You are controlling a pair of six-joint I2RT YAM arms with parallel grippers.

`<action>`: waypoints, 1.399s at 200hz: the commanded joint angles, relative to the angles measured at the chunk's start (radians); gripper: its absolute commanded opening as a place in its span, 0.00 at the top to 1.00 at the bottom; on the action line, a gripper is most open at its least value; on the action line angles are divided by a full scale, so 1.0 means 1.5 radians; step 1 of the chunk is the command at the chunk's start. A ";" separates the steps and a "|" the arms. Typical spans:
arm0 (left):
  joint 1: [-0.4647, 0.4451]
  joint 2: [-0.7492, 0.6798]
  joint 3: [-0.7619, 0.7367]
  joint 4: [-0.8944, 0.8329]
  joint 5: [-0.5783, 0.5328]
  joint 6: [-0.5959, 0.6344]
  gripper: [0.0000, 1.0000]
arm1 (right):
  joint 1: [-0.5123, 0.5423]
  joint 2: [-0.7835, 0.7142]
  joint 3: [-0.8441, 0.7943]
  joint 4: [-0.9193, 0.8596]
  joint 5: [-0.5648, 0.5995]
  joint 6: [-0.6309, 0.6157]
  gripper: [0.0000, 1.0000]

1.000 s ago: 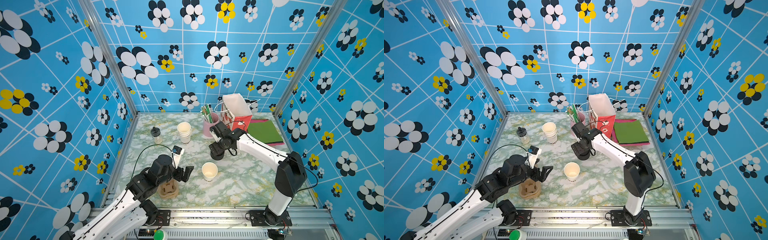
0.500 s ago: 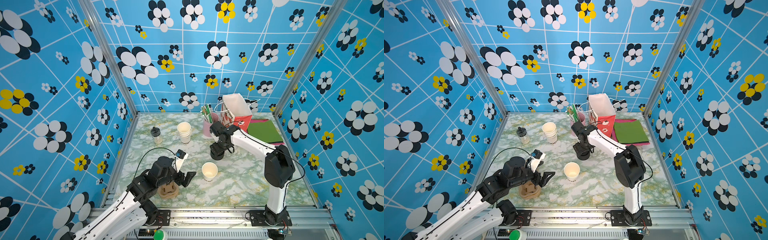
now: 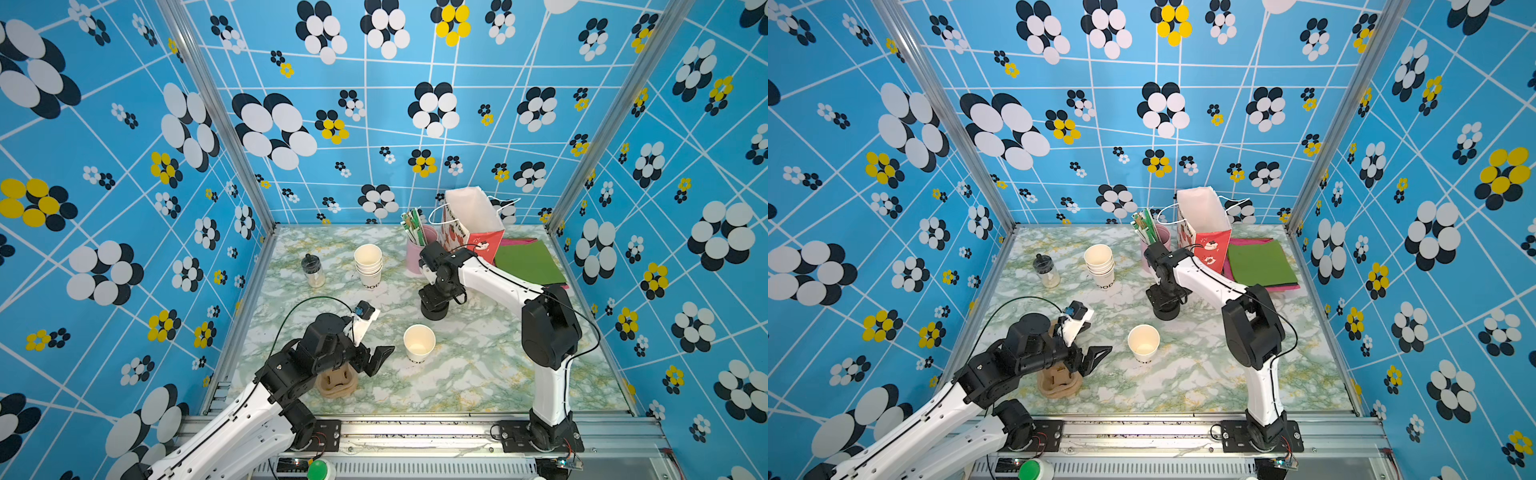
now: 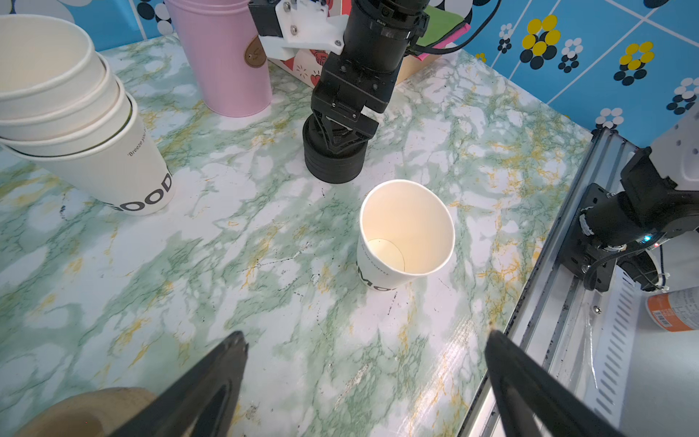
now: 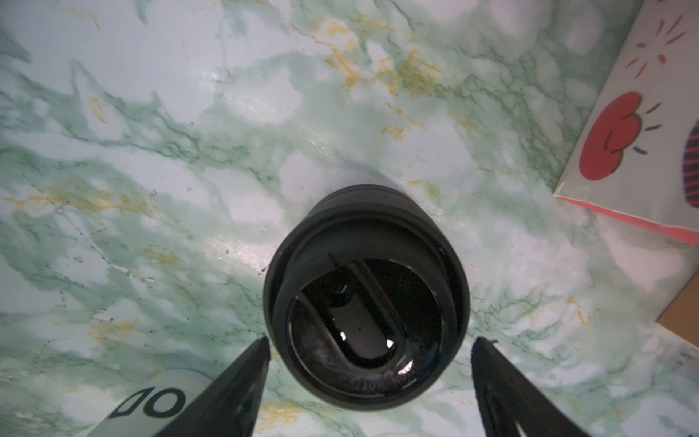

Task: Pack the takeout coffee
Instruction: 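Release the cup and withdraw left gripper while right gripper descends onto the lid, then close the right gripper on the black lid and lift it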

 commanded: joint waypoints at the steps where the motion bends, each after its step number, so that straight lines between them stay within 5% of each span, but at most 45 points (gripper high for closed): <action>1: 0.006 -0.005 -0.009 0.012 0.016 0.012 0.01 | -0.005 0.014 0.021 -0.010 -0.018 0.013 0.17; 177: 0.006 -0.005 -0.012 0.013 0.025 0.007 0.01 | -0.005 0.006 0.018 -0.012 -0.011 0.020 0.34; 219: 0.005 -0.005 -0.011 0.012 0.024 0.008 0.01 | -0.005 -0.008 0.015 -0.013 -0.003 0.021 0.34; 280: 0.005 -0.003 -0.011 0.011 0.023 0.008 0.01 | -0.005 -0.002 0.024 -0.016 -0.011 0.020 0.17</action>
